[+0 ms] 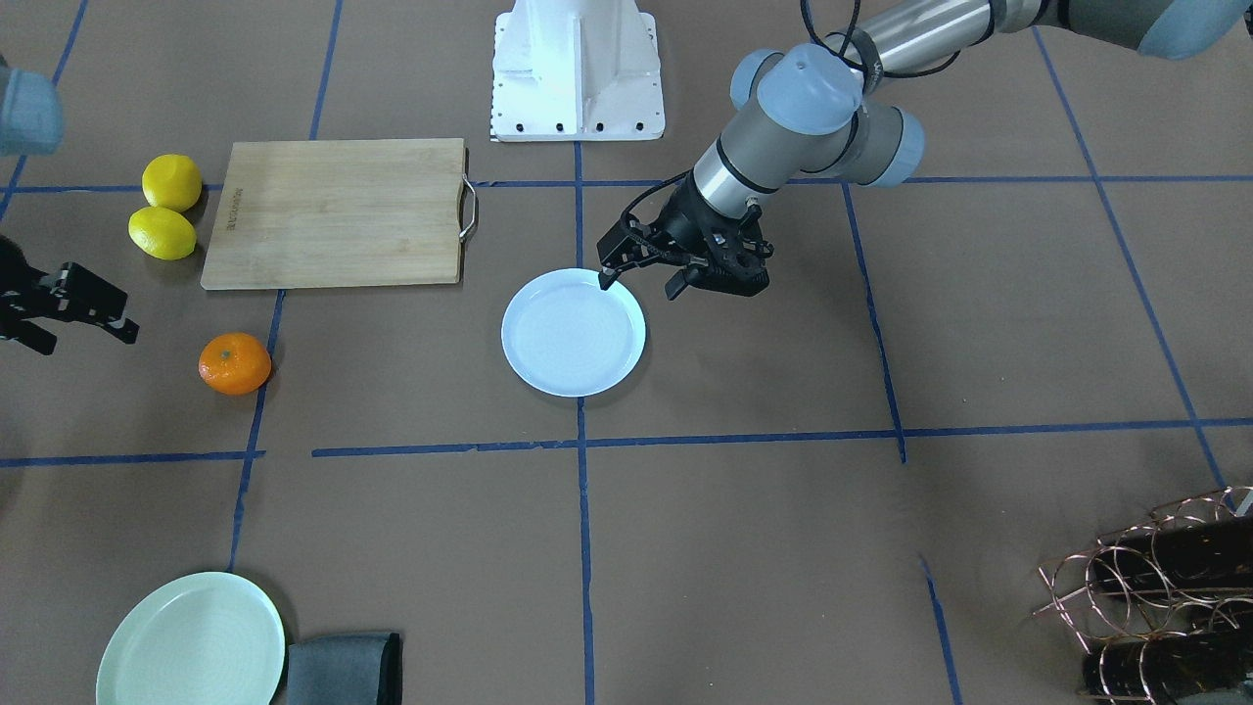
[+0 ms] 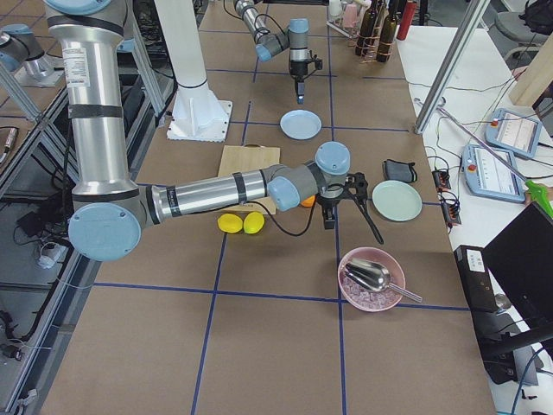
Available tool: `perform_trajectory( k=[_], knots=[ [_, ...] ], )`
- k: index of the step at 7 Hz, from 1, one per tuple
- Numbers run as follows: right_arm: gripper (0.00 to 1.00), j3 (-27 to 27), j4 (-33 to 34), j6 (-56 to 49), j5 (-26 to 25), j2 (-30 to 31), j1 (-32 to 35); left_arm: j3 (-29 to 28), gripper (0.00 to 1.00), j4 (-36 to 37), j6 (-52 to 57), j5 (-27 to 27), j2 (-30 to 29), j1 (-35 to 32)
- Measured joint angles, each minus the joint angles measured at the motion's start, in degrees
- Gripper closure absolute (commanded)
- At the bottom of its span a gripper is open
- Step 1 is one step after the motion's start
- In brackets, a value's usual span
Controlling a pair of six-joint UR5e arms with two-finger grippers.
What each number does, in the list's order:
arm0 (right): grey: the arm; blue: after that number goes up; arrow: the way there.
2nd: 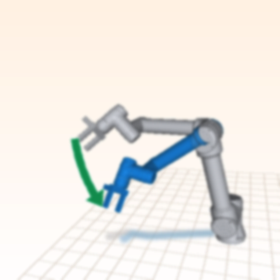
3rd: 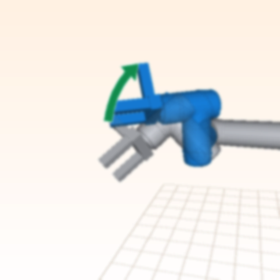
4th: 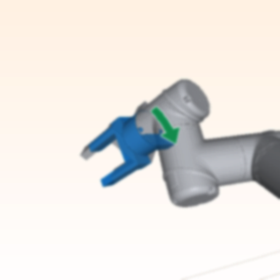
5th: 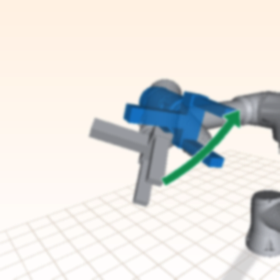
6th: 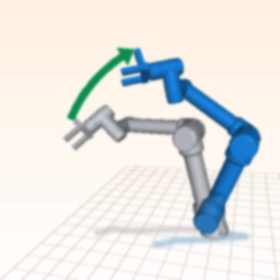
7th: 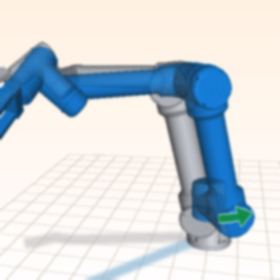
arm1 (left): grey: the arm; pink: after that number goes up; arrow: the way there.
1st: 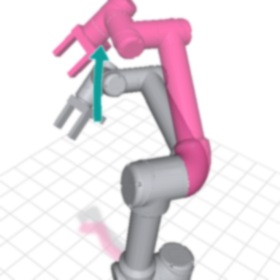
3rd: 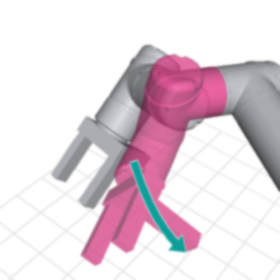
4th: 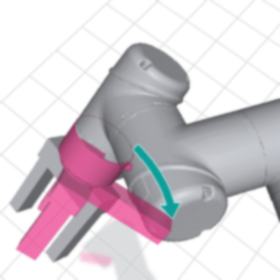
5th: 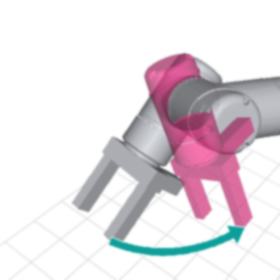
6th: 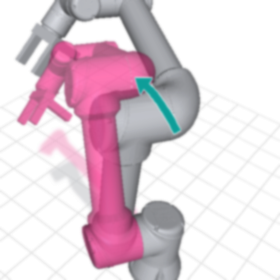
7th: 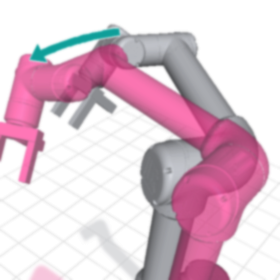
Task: Pick orange to plate
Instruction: 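Move the right gripper over the orange and lower onto it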
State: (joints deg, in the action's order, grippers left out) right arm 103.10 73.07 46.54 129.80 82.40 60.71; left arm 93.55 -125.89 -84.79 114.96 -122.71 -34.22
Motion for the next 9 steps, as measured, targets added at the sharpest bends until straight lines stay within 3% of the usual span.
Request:
perform_trajectory(
  k=[2,9],
  knots=[
    [0.00,0.46,0.42,7.61,-7.75,-2.52,-6.63,0.27,0.01,0.03,-0.02,0.00,0.17,-0.19],
    [0.00,-2.79,-0.03,11.25,-15.69,-2.75,-14.52,0.32,0.01,0.01,-0.11,0.00,0.71,-0.23]
  ],
)
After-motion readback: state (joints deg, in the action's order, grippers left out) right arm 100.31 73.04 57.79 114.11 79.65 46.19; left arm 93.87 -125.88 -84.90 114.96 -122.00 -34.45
